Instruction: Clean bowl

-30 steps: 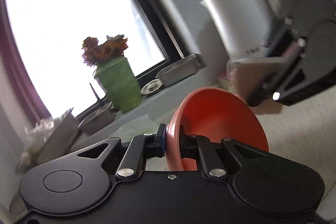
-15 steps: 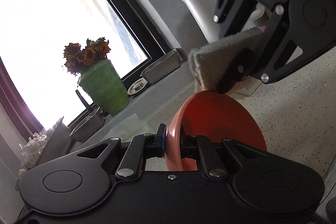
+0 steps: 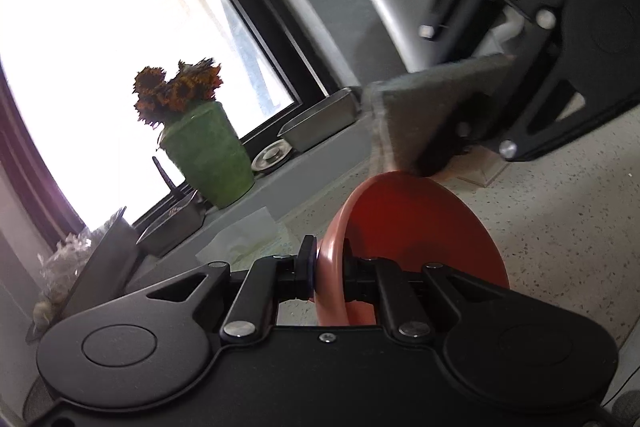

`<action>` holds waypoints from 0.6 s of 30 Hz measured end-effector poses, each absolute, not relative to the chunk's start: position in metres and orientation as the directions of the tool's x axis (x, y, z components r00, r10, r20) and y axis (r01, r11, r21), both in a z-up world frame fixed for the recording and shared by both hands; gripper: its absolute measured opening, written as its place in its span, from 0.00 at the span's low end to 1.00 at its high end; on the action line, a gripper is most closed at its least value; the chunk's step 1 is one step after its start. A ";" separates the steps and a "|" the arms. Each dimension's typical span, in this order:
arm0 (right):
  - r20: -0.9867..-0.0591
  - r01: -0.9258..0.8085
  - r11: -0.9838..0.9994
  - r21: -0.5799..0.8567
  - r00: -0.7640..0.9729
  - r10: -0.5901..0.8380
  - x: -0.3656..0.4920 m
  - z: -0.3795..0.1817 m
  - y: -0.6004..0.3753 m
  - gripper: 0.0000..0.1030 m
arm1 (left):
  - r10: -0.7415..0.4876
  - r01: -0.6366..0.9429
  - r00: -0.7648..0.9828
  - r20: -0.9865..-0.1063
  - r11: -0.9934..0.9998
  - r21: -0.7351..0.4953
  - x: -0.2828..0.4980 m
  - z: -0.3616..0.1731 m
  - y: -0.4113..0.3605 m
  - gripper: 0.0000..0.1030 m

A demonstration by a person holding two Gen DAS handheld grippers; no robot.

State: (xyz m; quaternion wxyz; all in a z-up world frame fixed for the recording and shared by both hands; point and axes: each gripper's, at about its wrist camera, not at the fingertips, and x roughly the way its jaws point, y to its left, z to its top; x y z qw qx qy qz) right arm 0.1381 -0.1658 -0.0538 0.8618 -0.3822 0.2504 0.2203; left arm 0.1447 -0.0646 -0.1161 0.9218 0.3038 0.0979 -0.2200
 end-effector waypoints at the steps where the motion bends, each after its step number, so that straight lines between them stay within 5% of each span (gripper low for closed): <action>1: -0.603 -0.564 0.628 -0.536 0.777 0.184 0.139 -0.055 -0.168 0.10 | -0.338 0.459 0.886 -0.316 0.736 0.498 0.146 -0.115 -0.062 0.10; 18: -0.709 -0.486 0.835 -0.258 0.682 0.178 0.139 -0.095 -0.169 0.11 | -0.212 0.340 0.907 -0.365 0.879 0.333 0.171 -0.107 -0.034 0.09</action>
